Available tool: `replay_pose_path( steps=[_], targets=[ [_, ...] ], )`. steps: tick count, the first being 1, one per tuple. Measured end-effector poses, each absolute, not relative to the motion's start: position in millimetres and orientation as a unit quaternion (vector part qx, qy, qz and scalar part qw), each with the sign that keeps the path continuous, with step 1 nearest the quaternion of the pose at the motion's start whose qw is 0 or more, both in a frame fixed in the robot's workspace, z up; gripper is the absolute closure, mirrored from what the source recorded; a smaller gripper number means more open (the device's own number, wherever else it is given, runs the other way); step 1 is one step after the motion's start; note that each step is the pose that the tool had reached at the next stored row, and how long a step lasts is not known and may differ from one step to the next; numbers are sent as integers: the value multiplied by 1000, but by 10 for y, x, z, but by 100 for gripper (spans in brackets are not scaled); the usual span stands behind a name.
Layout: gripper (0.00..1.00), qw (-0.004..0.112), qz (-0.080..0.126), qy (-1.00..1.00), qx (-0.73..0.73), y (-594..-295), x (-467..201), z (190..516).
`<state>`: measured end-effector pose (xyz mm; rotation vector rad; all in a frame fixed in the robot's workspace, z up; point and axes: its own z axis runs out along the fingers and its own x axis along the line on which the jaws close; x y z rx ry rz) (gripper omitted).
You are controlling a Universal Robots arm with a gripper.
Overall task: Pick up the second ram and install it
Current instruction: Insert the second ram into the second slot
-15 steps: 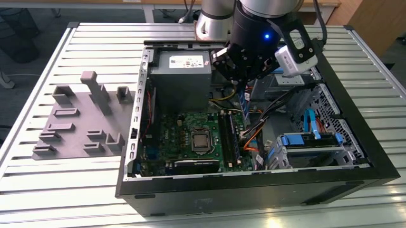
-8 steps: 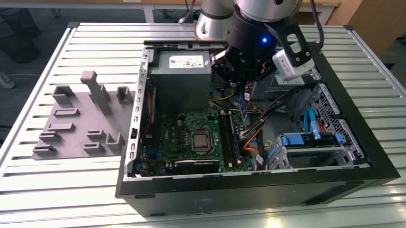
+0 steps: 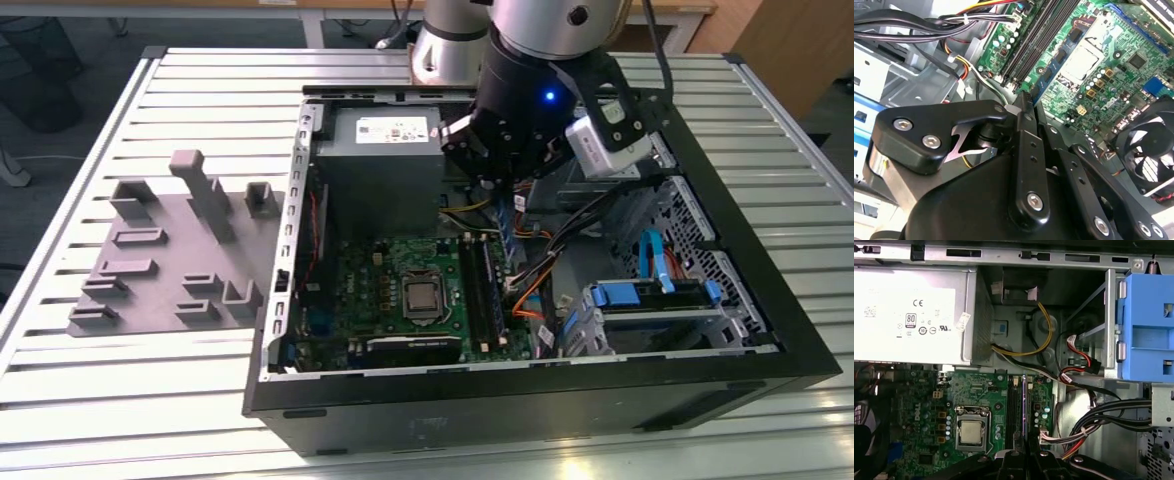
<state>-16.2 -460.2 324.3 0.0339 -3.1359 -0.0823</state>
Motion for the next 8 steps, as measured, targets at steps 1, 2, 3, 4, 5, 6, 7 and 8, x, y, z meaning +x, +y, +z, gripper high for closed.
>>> replay_pose_path(
  steps=[1,2,3,4,5,6,7,8],
  targets=[
    [86,2,-26,-1000,11,-4603,-162,3223],
    [86,2,-26,-1000,10,-4603,-162,3205],
    [86,3,-26,-1000,10,-4603,-162,3187],
    [86,3,-26,-1000,10,-4603,-162,3169],
    [86,3,-26,-1000,10,-4603,-162,3153],
    [86,3,-26,-1000,10,-4603,-162,3140],
    [86,3,-26,-1000,9,-4603,-162,3132],
    [86,3,-26,-1000,8,-4603,-162,3128]
  ],
)
